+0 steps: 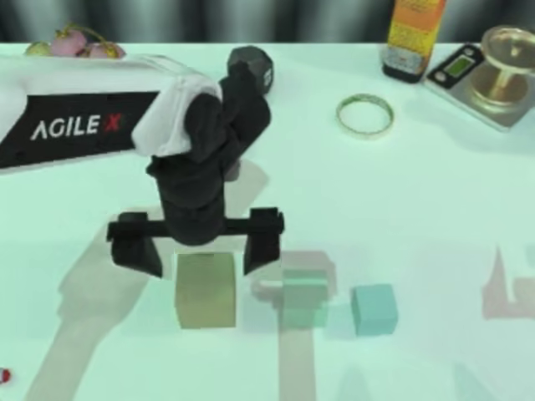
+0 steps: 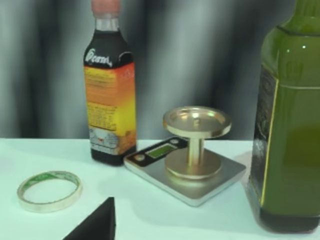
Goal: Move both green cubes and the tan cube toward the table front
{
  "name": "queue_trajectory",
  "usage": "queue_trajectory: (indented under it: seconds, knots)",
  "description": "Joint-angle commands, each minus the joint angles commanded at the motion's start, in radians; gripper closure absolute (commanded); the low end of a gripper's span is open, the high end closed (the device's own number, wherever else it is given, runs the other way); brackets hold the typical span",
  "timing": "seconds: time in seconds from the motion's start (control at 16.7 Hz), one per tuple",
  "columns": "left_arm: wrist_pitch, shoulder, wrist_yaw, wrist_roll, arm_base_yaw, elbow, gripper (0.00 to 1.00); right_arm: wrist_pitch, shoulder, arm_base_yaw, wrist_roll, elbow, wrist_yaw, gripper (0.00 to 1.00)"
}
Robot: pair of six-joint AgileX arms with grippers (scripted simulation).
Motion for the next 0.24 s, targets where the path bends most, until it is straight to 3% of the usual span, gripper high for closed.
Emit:
queue_trajectory:
  seconds: [0.24]
  knots:
    - [-0.095,-0.048,0.002,0.002,0.006,0.057,0.00,0.000,0.000,0.000,0.000,0.000,0.000,0.00]
